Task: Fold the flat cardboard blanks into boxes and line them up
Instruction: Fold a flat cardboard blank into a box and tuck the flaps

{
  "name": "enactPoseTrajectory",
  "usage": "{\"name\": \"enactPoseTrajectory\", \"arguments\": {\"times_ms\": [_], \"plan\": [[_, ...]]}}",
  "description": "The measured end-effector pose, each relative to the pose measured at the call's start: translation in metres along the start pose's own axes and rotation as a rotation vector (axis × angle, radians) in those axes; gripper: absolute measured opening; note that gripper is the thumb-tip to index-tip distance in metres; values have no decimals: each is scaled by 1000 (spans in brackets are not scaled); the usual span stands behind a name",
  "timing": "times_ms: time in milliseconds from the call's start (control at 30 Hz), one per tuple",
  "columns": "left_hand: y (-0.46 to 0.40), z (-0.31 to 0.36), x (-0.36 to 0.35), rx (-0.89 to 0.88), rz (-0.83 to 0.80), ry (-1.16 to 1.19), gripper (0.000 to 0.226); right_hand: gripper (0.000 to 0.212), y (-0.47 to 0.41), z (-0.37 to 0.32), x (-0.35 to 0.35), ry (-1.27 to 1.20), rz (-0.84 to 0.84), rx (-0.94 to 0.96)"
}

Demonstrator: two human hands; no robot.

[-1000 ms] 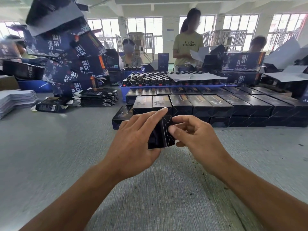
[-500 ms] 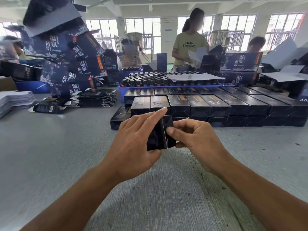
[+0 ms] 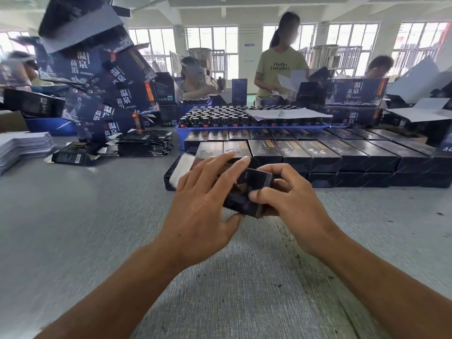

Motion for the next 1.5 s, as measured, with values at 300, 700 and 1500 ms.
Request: {"name": "enactPoseTrajectory", "arguments": {"times_ms": [300, 700, 1500], "plan": [[-7, -14, 4, 635, 245, 602, 55, 28, -5, 7, 7, -135, -30, -124], [-7, -9, 10, 464, 74, 1008, 37, 48, 3, -6, 6, 152, -93, 130], [-8, -4, 16, 362, 115, 1039, 21, 30, 8, -22, 1, -18, 3, 332]]}}
Point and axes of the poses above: each hand's wrist, its own y-axis away from the middle knuckle, its own x-axis out of the back of the hand, z = x × y, the point moved 1 cm from there along -y, towards the middle knuckle
